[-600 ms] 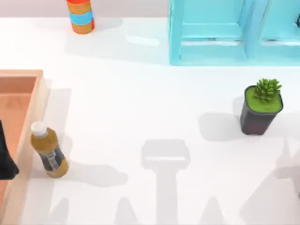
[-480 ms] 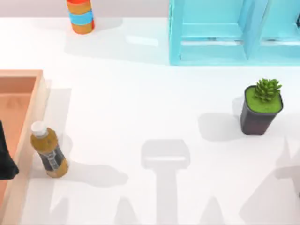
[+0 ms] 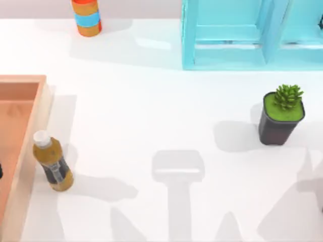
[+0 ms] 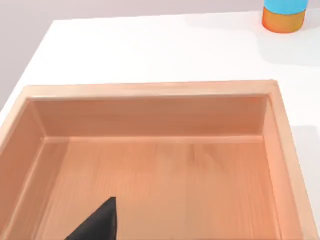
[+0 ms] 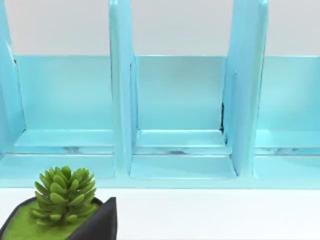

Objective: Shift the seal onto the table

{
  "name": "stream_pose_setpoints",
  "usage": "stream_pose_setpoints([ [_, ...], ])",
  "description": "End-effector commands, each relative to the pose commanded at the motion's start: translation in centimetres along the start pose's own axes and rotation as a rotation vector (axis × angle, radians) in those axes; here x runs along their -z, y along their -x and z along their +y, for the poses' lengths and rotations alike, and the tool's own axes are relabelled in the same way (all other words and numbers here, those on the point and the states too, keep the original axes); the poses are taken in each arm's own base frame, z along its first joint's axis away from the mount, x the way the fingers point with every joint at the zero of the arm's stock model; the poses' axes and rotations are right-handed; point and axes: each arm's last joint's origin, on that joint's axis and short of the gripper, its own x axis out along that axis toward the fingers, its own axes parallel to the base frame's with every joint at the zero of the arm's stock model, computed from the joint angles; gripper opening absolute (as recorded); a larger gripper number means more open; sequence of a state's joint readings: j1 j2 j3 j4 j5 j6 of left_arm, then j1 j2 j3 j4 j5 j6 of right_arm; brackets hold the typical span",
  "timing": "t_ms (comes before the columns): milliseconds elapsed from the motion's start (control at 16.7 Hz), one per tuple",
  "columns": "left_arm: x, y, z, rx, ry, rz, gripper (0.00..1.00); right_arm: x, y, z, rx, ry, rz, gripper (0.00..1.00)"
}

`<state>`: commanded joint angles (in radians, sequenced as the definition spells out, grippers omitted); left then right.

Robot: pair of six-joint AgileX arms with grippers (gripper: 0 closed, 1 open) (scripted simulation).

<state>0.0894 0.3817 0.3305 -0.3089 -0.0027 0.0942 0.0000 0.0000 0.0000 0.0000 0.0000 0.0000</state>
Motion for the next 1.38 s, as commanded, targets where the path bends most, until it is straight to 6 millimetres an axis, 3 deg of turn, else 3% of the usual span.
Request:
stream_pose_setpoints([
  [360,-4.4,-5.1,2.5,0.006,-0.045,0.605,1.00,0.0,0.0,0.0,0.000,0.000,0.000,1.00],
  [720,-6.4,-11.1,5.9,0.076,-0.035,1.040,1.00,0.0,0.0,0.0,0.000,0.000,0.000,1.00],
  [1020,-6.7,-14.0,7.8,0.121,-0.019,1.197,1.00,0.0,0.0,0.0,0.000,0.000,0.000,1.00],
  [1380,-6.7,-14.1,7.8,0.125,-0.021,1.203,1.00,0.0,0.0,0.0,0.000,0.000,0.000,1.00],
])
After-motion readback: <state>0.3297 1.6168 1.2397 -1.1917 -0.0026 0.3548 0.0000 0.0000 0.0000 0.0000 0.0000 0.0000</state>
